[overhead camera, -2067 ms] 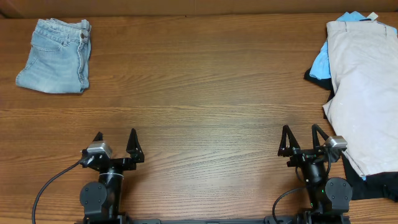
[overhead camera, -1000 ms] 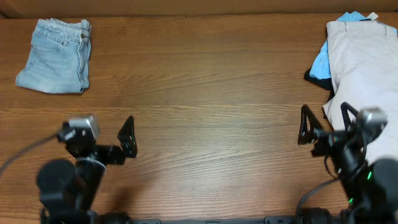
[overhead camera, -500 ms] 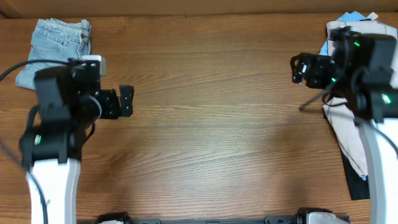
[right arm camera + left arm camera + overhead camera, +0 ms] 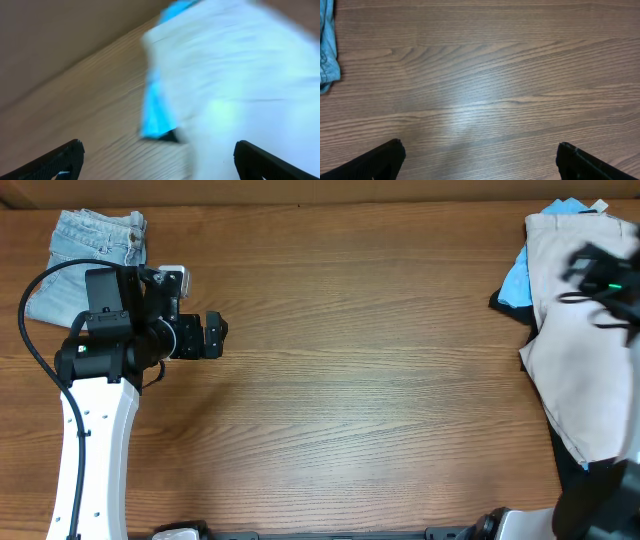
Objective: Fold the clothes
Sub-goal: 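Reach the right gripper to the clothes pile and grasp the beige shorts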
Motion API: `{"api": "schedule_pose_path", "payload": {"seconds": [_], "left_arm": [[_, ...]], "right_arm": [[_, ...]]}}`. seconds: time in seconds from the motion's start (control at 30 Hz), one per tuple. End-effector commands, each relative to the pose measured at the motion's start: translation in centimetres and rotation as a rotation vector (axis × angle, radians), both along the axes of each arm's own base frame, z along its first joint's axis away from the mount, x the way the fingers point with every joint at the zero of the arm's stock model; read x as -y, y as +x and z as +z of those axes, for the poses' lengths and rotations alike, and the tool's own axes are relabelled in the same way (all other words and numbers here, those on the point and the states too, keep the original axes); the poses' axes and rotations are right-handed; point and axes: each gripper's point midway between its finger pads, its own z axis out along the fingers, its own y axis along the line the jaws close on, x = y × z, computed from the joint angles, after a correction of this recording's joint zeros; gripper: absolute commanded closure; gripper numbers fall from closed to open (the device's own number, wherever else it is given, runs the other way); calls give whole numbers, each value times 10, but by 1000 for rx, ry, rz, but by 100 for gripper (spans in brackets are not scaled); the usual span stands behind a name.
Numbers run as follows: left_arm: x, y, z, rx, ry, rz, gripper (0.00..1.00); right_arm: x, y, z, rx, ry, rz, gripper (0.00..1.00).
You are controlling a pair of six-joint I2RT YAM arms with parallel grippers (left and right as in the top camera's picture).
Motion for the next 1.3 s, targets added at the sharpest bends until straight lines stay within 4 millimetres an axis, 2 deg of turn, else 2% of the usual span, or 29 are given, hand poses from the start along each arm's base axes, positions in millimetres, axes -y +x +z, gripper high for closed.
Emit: {"api": "schedule_pose_path", "payload": {"seconds": [0.0,0.03,0.07,0.23,0.5,0.7,1.0,1.13,1.27], "left_arm": [[4,2,8,33,7,-39,0],[4,2,8,30,6,-39,0],[4,1,8,28,6,-39,0],[4,0,7,22,6,-39,0],[4,1,5,16,5,-39,0],[4,2,5,21,5,-39,0],[3,3,6,25,6,-39,0],[3,4,5,27,5,-39,0],[3,6,4,20,-2,-30,0]], "right_arm": [[68,-16,-10,1,2,-165,3],[91,-22,-22,-11,15,-217,5],[104,-26,-30,-16,29,-252,5],[158,-38,-75,-43,66,-363,5],[217,-52,-115,-40,19,-420,4],[235,-50,-146,-19,28,-374,4],[264,-61,-194,-29,10,-379,6],[268,-65,-212,-17,43,-373,13],[263,-68,-225,-15,97,-353,31]]}}
